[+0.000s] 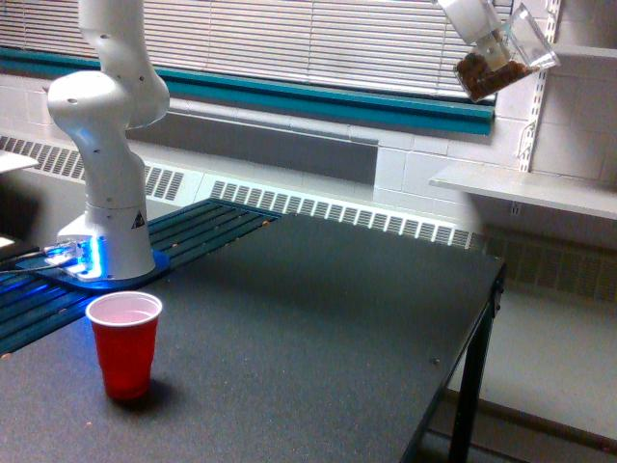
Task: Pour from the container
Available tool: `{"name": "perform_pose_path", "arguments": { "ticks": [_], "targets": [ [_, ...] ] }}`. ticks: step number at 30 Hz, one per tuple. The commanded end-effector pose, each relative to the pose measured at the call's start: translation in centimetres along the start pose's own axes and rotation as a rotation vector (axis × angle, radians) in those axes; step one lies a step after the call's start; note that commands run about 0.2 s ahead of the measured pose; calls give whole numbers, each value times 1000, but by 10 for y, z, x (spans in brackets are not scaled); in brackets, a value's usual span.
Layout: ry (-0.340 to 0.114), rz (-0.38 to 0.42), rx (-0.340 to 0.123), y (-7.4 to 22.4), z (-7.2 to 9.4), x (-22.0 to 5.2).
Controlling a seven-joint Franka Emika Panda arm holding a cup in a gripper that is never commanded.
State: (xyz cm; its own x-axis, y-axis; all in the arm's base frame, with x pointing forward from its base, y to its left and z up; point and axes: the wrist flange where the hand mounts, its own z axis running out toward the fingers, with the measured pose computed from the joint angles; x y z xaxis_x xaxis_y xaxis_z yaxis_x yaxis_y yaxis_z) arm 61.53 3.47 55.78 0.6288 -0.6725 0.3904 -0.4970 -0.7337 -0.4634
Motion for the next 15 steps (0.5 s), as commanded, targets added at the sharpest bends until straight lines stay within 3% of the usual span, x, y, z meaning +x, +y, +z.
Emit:
{"name": "perform_pose_path", "arguments": {
  "ticks": [1,15],
  "targets": [
    [0,3,7,-2,-3,-2],
    [10,1,18,27,-11,4]
  ]
}}
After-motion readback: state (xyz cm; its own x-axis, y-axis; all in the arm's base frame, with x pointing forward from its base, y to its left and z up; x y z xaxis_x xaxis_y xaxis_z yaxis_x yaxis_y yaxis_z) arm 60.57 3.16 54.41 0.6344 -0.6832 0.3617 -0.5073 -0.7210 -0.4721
